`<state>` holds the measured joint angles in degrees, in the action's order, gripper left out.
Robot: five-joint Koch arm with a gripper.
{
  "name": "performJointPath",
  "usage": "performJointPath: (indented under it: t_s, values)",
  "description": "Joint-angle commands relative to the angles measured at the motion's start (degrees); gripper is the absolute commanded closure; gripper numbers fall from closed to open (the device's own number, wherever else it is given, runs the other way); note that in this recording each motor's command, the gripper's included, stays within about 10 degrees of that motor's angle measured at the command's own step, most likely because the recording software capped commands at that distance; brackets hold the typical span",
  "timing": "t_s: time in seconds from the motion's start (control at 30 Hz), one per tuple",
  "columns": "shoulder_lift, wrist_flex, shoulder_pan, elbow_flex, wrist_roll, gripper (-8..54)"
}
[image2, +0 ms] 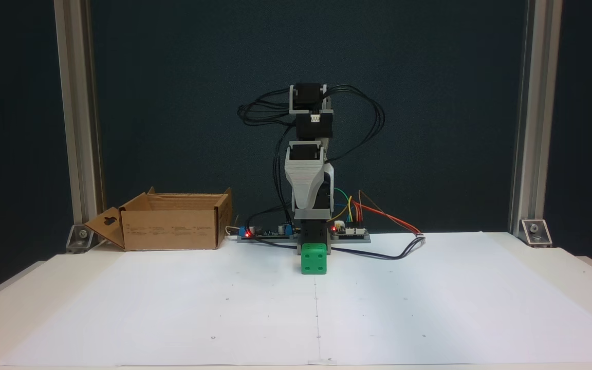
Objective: Grasp a green dice and put it in the bin.
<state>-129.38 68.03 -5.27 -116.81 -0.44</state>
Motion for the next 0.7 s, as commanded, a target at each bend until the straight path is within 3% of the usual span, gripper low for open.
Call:
performJointPath:
  t_s: [0.0, 0.67]
  values:
    - [-5.98, 2.72, 1.05, 4.57, 0.97, 2.1]
    - [13.36, 2.02, 3.78, 6.06, 2.29, 0.2]
